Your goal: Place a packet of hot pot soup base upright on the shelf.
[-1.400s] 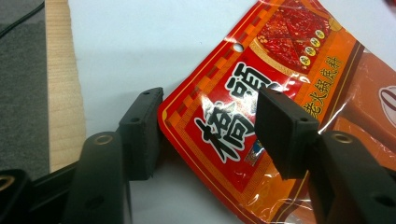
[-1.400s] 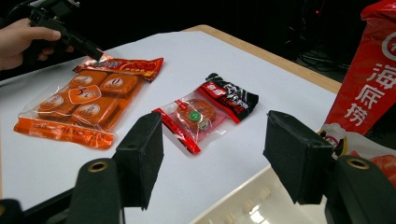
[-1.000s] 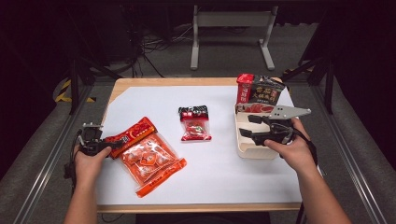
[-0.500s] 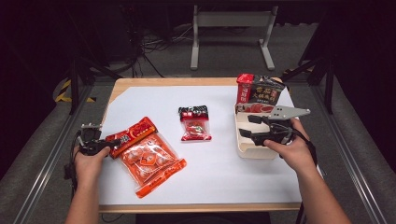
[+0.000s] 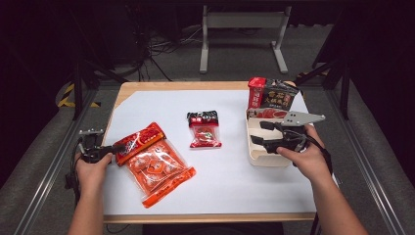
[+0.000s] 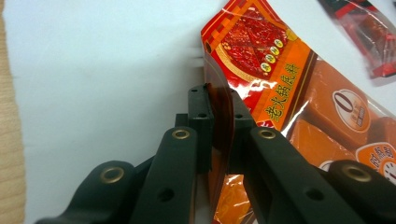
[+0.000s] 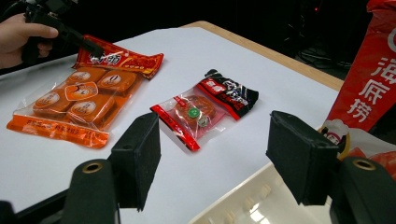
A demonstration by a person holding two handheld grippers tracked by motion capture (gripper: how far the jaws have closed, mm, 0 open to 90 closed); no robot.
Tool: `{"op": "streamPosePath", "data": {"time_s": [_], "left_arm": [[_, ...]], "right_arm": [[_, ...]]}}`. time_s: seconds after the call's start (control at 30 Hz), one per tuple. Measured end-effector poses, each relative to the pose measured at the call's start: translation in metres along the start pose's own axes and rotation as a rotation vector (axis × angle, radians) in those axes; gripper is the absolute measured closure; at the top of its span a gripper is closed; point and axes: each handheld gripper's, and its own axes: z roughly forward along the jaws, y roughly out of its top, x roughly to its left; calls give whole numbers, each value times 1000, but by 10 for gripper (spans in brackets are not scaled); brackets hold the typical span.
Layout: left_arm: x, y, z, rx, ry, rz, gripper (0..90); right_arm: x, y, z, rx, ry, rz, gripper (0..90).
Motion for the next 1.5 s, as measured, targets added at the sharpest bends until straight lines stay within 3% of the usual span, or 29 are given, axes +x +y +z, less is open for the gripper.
{"op": "streamPosePath", "data": {"time_s": [0.07,0.17,0.27,0.33,0.37,0.47,0.7,0.93,1.03,1.17,1.5], "left_arm": [[-3,1,-1,-2,-9,44,854],[-8,2,1,0,-51,62,851],[-12,3,7,42,-18,101,840],[-14,2,11,59,-1,104,845],[-14,1,18,94,6,106,839],[-14,1,19,95,7,99,858],[-13,1,18,67,-14,81,897],[-16,4,11,33,-15,96,900],[-16,5,5,-7,-57,72,900],[-19,8,-1,-26,-65,84,900],[-35,19,-21,-98,-79,128,900]], "right_arm": [[0,0,0,0,1,0,353],[1,0,0,-1,3,-1,352],[1,0,0,-3,5,-1,352],[1,0,0,-3,4,0,353],[1,0,0,-3,4,1,352],[1,0,0,-2,3,-1,353],[1,0,1,2,3,-1,354],[0,0,-1,1,-1,9,376],[-1,0,-3,-1,-5,14,393],[-1,0,-5,-6,4,25,417],[2,2,-7,6,24,-10,484]]}}
